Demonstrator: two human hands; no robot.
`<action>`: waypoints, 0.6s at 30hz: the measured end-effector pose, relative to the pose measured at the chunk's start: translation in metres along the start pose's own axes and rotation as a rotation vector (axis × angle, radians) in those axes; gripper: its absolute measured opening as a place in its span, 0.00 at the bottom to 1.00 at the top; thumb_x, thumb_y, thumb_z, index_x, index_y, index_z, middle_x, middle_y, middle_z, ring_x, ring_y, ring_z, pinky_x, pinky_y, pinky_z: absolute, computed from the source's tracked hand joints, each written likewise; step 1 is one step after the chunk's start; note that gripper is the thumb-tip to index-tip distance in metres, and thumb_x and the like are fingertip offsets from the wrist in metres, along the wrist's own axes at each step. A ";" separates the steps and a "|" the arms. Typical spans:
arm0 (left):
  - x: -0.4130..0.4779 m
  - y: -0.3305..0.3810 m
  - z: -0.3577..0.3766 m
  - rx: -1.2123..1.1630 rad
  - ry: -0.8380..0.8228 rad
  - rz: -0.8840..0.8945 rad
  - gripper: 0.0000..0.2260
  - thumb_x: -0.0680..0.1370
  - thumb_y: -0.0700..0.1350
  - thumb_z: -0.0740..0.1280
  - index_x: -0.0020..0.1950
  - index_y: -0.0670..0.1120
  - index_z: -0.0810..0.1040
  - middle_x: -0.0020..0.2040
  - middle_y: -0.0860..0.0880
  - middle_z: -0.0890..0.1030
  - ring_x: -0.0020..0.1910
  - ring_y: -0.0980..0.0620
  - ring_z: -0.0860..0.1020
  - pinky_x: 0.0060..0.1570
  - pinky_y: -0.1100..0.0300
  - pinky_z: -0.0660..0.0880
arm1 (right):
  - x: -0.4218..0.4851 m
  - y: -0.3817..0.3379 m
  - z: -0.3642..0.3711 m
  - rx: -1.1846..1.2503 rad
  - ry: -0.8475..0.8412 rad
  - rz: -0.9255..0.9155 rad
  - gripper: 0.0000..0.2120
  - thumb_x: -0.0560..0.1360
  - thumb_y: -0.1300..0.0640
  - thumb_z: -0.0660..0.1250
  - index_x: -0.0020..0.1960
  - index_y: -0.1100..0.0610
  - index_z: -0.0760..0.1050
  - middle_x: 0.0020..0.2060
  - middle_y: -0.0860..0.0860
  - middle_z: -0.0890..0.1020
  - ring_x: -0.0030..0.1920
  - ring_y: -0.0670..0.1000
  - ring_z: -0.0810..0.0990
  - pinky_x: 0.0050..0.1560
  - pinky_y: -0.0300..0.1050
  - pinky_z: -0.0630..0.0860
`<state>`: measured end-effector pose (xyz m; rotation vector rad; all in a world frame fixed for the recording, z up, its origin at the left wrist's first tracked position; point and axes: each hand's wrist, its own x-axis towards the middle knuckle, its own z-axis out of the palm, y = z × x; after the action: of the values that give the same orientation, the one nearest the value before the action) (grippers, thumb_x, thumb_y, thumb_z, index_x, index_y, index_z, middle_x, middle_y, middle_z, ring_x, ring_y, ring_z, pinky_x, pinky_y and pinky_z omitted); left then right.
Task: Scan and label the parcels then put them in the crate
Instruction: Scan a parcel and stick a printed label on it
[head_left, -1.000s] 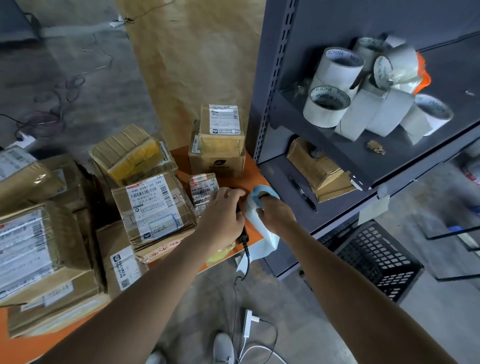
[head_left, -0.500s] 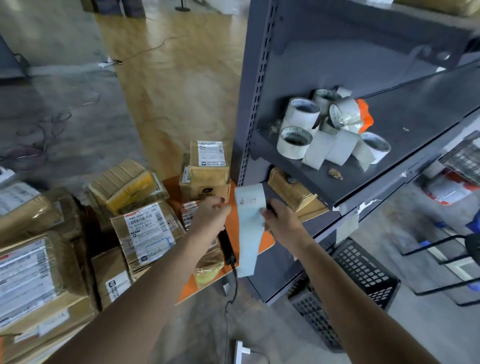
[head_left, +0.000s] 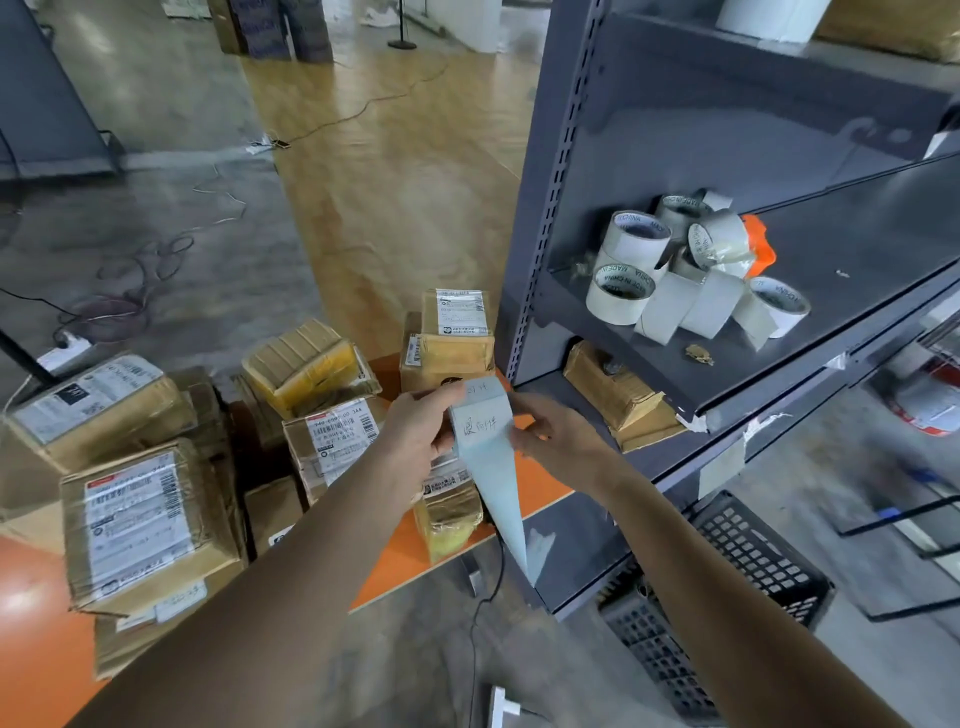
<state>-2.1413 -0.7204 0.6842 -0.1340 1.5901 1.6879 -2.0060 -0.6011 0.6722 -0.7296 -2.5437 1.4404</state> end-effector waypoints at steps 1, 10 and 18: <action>0.001 -0.001 -0.002 0.002 0.007 0.012 0.05 0.75 0.42 0.72 0.46 0.44 0.77 0.43 0.46 0.82 0.41 0.52 0.80 0.36 0.61 0.75 | 0.002 -0.001 0.001 0.016 0.064 -0.013 0.16 0.76 0.46 0.67 0.63 0.41 0.73 0.54 0.40 0.81 0.50 0.48 0.82 0.54 0.49 0.80; 0.000 -0.001 -0.006 -0.035 0.016 0.033 0.10 0.74 0.40 0.73 0.53 0.41 0.78 0.47 0.44 0.81 0.40 0.50 0.79 0.25 0.66 0.72 | 0.006 -0.017 0.013 -0.181 0.342 -0.180 0.10 0.76 0.60 0.71 0.57 0.56 0.82 0.47 0.47 0.84 0.44 0.43 0.81 0.48 0.28 0.75; 0.002 -0.004 -0.008 0.104 0.019 0.113 0.08 0.74 0.41 0.73 0.51 0.40 0.80 0.42 0.44 0.81 0.32 0.51 0.78 0.28 0.63 0.72 | 0.004 -0.019 0.015 -0.196 0.354 -0.150 0.05 0.76 0.60 0.70 0.51 0.58 0.82 0.43 0.48 0.82 0.43 0.45 0.79 0.45 0.33 0.75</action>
<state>-2.1438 -0.7273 0.6780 -0.0074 1.7236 1.6895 -2.0213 -0.6190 0.6799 -0.7273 -2.4198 0.9305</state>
